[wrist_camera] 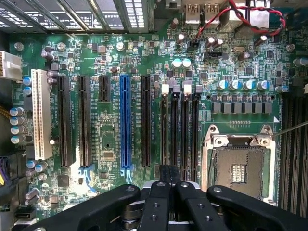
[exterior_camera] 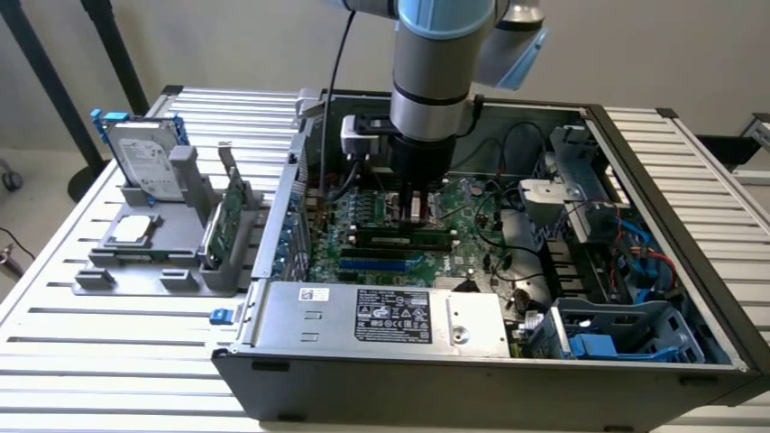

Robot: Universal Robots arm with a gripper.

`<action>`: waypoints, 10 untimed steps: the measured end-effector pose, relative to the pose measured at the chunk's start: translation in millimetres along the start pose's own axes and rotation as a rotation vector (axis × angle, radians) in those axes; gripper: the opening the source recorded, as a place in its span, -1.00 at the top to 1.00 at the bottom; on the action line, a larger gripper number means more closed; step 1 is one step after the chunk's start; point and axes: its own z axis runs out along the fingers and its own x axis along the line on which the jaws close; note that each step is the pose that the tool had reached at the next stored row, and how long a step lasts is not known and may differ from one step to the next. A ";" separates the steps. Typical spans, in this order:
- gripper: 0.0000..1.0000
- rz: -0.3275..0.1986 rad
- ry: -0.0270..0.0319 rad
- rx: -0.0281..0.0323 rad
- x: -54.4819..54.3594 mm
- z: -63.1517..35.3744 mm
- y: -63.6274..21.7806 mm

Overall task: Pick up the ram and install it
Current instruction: 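Press down the ram until it locks into place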

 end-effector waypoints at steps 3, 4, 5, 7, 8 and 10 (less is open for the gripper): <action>0.79 -0.002 -0.0012 0.0002 -0.1 2.4 -0.1; 0.79 -0.002 -0.0006 0.0001 0.0 2.7 -0.1; 0.79 -0.003 -0.0004 0.0000 0.0 2.8 -0.1; 0.79 -0.003 -0.0030 0.0011 0.1 -0.1 -0.2; 0.79 -0.003 -0.0025 0.0007 0.5 -4.8 0.0; 0.79 -0.003 -0.0019 0.0002 1.2 -14.1 0.2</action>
